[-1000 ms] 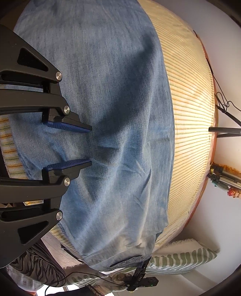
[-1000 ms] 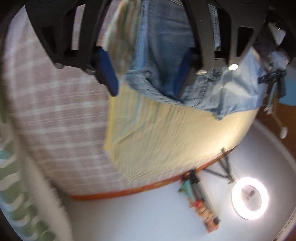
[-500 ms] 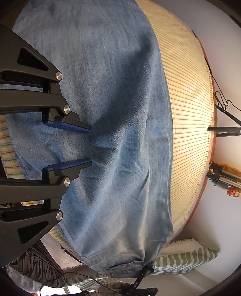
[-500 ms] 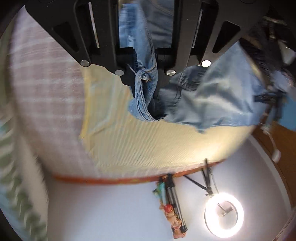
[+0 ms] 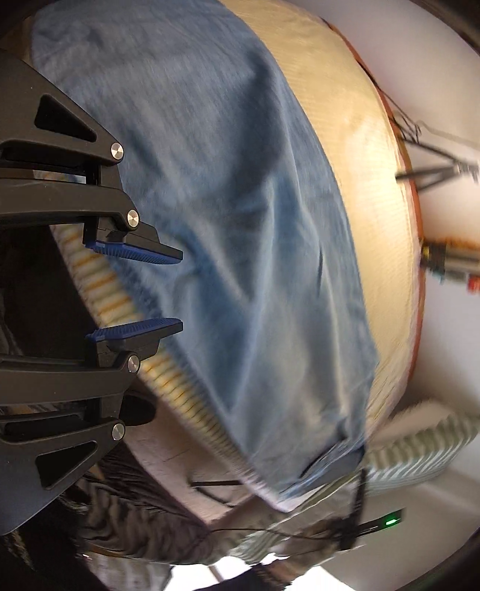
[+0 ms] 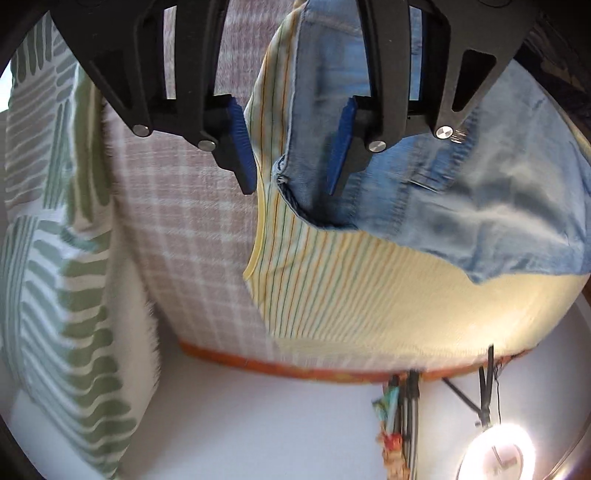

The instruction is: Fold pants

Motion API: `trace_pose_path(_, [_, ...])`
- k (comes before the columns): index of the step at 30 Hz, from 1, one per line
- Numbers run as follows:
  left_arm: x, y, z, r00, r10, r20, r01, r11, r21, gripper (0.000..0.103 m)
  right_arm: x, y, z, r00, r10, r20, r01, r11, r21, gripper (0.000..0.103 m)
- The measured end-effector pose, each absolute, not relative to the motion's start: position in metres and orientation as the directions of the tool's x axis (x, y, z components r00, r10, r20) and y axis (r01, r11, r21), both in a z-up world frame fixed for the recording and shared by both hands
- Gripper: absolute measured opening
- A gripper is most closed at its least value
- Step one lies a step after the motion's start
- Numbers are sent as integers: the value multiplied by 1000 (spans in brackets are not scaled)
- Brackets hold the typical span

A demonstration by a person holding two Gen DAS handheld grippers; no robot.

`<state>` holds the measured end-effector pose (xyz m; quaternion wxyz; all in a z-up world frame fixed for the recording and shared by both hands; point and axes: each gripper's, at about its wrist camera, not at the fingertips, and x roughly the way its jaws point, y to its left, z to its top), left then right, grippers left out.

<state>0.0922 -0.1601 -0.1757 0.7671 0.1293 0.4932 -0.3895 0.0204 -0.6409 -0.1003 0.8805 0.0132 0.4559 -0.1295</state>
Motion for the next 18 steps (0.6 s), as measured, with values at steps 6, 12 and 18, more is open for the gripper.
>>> trace_pose_path(6, [100,-182,-185,165,-500,-850,762,612,-212,28,38,-602,-78,625,-20,-780,147,985,92,41])
trace_pose_path(12, [96,-189,-196,153,-482,-863,774,601,-199,28,109,-561,-92,579,133,-804,-35,990,138,42])
trace_pose_path(18, [96,-182,-201,142,-481,-865,759,614,-216,28,183,-547,-144,489,227,-842,-99,974,205,48])
